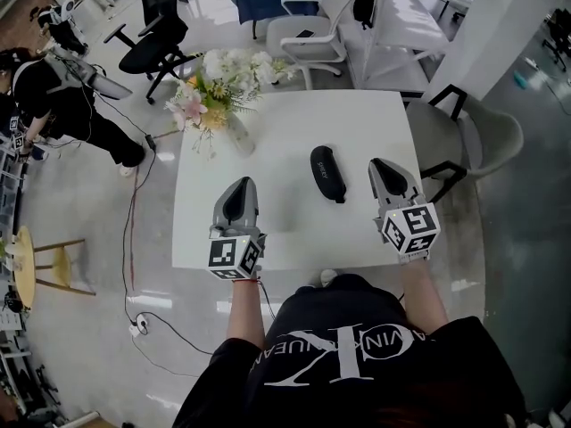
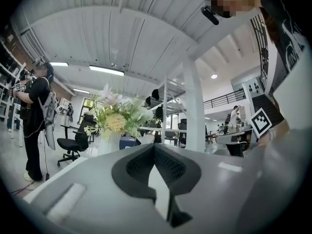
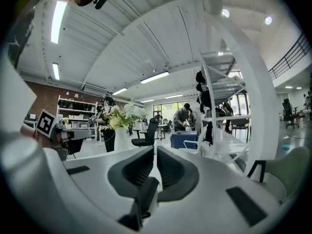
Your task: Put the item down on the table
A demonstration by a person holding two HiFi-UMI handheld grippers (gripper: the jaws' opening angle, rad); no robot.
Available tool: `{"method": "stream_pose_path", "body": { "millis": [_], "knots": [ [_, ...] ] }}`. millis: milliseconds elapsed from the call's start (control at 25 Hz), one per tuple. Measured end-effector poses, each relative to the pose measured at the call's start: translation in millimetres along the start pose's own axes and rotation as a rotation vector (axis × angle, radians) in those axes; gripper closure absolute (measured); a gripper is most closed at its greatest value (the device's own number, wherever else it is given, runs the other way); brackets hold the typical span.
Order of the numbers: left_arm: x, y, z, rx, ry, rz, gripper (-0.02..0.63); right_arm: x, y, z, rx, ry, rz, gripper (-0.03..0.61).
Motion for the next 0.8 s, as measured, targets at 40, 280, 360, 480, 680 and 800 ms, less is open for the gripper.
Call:
{"method": "stream_pose_path", "body": {
  "millis": [40, 280, 360, 480, 680, 800],
  "knots": [
    [0, -1, -3, 0.007, -0.002, -0.002, 0.603, 0, 0, -3, 0.008, 0.001, -0.001, 0.549],
    [-2, -1, -18, 0.040, -0.012, -0.009, 0.603, 6, 5, -21, 0.054, 0.007, 0.007, 0.549],
    [-3, 0, -21, 0.046, -0.016, -0.016, 0.603, 7, 7, -25, 0.064, 0.007, 0.008, 0.549],
    [-6, 3, -23, 0.050, -0.018, -0.030, 0.603, 8, 8, -26, 0.070, 0.007, 0.010, 0.549],
    [-9, 6, -23, 0.050, -0.016, -0.046, 0.603, 9, 8, -25, 0.073, 0.000, 0.006, 0.549],
    [-9, 7, -22, 0.048, -0.018, -0.046, 0.603, 9, 8, -24, 0.076, -0.008, 0.007, 0.549]
  ]
}}
Point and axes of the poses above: the fingertips, and each gripper's own axes: y backward along the fingers, x to its right, z out of its underside, the point moved 1 cm from there along y, backward along the fingers, and after that the axes turned 2 degrees about -z, right-handed, at the moved point
